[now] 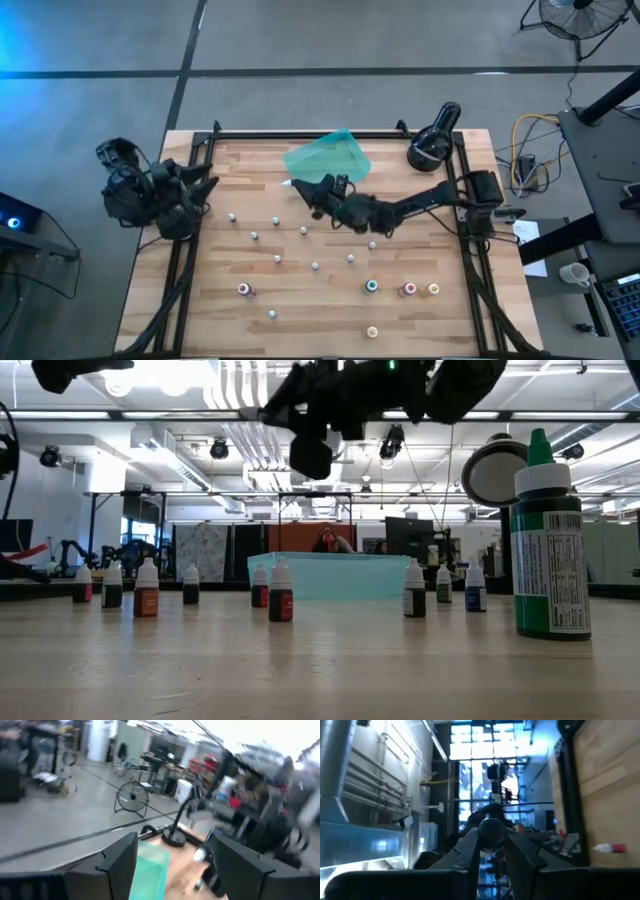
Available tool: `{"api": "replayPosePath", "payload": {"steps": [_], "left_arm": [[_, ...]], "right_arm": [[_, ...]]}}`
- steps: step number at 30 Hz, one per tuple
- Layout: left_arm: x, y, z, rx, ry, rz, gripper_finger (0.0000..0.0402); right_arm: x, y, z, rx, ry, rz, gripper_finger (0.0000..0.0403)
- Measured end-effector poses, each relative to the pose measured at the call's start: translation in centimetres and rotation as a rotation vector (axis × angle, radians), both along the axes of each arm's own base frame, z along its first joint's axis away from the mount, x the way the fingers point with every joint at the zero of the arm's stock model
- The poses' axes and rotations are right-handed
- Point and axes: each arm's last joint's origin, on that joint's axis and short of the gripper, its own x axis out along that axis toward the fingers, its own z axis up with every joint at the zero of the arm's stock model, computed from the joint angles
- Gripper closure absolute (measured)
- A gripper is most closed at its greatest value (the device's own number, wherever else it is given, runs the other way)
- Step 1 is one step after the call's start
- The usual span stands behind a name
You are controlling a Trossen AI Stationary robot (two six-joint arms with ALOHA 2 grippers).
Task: Pick & Place food coloring
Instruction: Adjust the red small food coloring bottle
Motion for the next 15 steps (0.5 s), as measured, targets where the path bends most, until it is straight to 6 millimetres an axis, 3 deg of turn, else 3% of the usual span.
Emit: {"api": "replayPosePath", "payload": {"steps": [3,8,15], "left_arm": [[1.0,-0.4,-0.2,-0.033,-0.004,-0.049,0.0177],[4.3,-0.9,-2.4,0.089,0.186,-0.088,0.0177],[7.0,2.2,-2.4,0.237,0.364,-0.171,0.0177]], "right_arm": [[-0.4,-1.2,-0.6,0.014,0.015,0.042,0.0335],[-0.6,-3.2,-0.7,0.020,-0.008,0.100,0.0335],[-0.3,-5.4,-0.3,-0.016,-0.011,0.189,0.0335]]}}
